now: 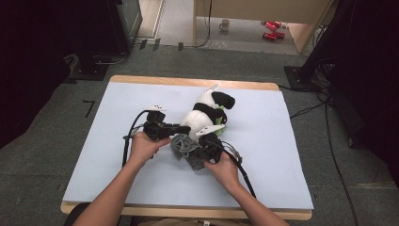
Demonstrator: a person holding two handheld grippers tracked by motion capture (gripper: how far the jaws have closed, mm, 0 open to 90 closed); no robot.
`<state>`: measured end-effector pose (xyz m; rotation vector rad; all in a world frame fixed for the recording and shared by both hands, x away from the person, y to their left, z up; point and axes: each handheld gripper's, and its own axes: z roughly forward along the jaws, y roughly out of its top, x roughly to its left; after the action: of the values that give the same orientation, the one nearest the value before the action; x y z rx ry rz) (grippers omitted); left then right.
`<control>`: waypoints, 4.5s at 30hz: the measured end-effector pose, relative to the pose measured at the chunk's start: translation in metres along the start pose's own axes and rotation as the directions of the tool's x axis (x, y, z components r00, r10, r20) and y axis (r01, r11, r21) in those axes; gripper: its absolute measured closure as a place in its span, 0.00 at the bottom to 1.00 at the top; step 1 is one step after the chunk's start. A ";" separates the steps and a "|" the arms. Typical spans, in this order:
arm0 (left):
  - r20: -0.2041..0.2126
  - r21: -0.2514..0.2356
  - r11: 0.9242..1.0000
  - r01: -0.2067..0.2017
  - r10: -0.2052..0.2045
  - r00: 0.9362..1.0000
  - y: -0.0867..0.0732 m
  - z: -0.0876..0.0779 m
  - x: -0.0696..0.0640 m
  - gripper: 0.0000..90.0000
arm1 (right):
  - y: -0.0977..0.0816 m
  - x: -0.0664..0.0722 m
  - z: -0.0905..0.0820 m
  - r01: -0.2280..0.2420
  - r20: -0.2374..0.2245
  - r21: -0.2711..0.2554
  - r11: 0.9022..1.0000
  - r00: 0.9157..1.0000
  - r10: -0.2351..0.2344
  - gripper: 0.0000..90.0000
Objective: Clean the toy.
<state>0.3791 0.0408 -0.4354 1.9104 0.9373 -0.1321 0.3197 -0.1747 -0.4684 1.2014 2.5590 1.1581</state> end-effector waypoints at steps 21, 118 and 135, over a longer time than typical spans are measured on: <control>-0.001 -0.016 1.000 0.001 -0.001 1.000 0.001 -0.001 0.000 0.85 | 0.037 0.016 -0.062 0.087 0.024 -0.104 0.991 0.996 -0.084 0.87; -0.208 -0.178 0.983 0.052 -0.089 0.974 -0.004 -0.074 0.106 0.41 | -0.017 -0.119 -0.041 -0.266 0.092 0.016 0.964 0.960 0.264 0.48; -0.243 -0.166 0.985 0.037 -0.077 0.967 -0.005 -0.084 0.107 0.35 | -0.008 -0.122 -0.061 -0.175 0.075 -0.032 0.984 0.981 0.177 0.37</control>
<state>0.4267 0.1681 -0.4444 1.7774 1.1361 0.1490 0.3760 -0.2986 -0.4585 1.4614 2.4160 1.1473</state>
